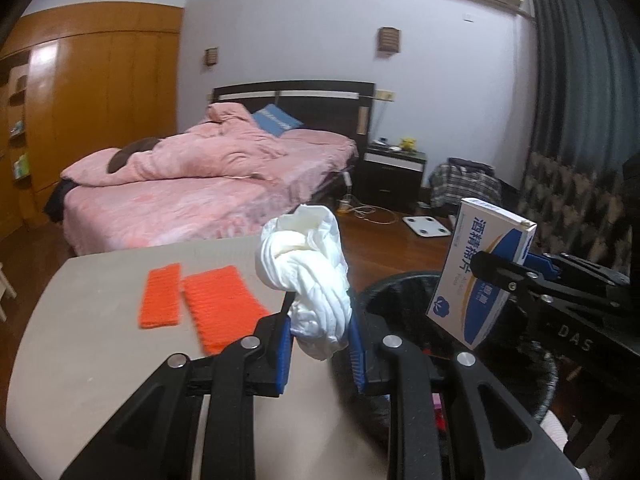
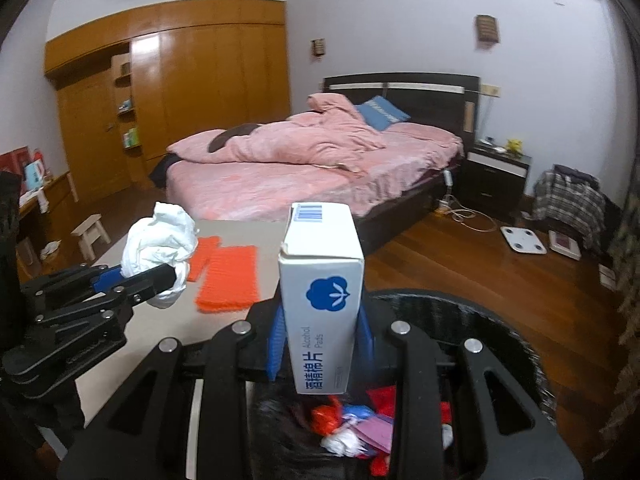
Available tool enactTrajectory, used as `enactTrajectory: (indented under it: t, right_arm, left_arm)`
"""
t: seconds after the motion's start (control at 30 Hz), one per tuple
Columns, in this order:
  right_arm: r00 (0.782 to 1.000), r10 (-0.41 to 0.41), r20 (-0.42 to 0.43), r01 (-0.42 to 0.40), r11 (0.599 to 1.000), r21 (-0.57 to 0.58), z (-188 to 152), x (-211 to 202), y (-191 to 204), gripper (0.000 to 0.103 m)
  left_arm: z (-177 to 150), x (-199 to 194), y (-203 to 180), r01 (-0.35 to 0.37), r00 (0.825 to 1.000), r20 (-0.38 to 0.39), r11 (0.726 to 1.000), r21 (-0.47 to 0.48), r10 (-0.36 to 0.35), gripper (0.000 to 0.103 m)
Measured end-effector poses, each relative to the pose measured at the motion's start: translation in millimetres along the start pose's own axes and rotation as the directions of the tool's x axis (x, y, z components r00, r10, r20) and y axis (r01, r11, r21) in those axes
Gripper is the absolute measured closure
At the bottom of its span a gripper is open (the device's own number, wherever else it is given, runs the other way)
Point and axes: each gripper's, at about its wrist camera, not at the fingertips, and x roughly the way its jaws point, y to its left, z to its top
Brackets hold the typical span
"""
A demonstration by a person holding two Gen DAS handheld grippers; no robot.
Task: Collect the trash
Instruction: 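Carry the white cloth and cotton-pad box over the black bin and open both tools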
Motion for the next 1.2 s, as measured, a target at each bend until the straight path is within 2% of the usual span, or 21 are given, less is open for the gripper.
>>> enactTrajectory:
  t: [0.43, 0.77, 0.87, 0.9, 0.93, 1.0, 1.03, 1.13, 1.2]
  right_arm:
    - [0.991, -0.136, -0.02, 0.137, 0.988, 0.077, -27.5, -18.9, -66.6, 0.074]
    - [0.981, -0.187, -0.053, 0.192, 0.975, 0.113, -48.4, -21.5, -90.5, 0.074]
    - [0.977, -0.202, -0.065, 0.209, 0.971, 0.113, -51.6, -19.9, -96.6, 0.072]
    - [0.975, -0.208, -0.071, 0.215, 0.97, 0.113, -52.2, -19.1, -97.6, 0.07]
    - [0.974, -0.213, -0.074, 0.221, 0.969, 0.115, -52.1, -18.8, -97.5, 0.067]
    - [0.972, -0.226, -0.071, 0.233, 0.965, 0.119, -54.1, -19.6, -99.9, 0.053]
    - [0.97, -0.231, -0.07, 0.238, 0.964, 0.12, -54.5, -19.5, -101.1, 0.051]
    - [0.967, -0.247, -0.067, 0.253, 0.96, 0.122, -54.8, -20.5, -103.1, 0.036]
    - [0.966, -0.254, -0.058, 0.259, 0.958, 0.122, -53.9, -21.9, -102.8, 0.02]
  left_arm:
    - [0.7, 30.3, -63.4, 0.135, 0.991, -0.033, 0.988, 0.073, -0.133, 0.079]
    - [-1.8, 57.1, -88.9, 0.195, 0.979, -0.082, 0.976, 0.098, -0.188, 0.079]
    - [-4.0, 63.1, -94.2, 0.22, 0.972, -0.102, 0.971, 0.094, -0.211, 0.076]
    - [-4.7, 64.8, -94.9, 0.232, 0.969, -0.11, 0.969, 0.09, -0.222, 0.073]
    - [-5.5, 65.9, -95.9, 0.238, 0.967, -0.114, 0.967, 0.088, -0.227, 0.065]
    - [-7.1, 64.6, -96.0, 0.242, 0.966, -0.114, 0.966, 0.087, -0.232, 0.05]
    - [-8.0, 63.5, -95.3, 0.244, 0.966, -0.112, 0.966, 0.088, -0.234, 0.046]
    - [-8.5, 61.7, -91.5, 0.24, 0.967, -0.108, 0.967, 0.09, -0.23, 0.038]
    - [-7.7, 58.3, -87.4, 0.225, 0.971, -0.096, 0.97, 0.087, -0.217, 0.032]
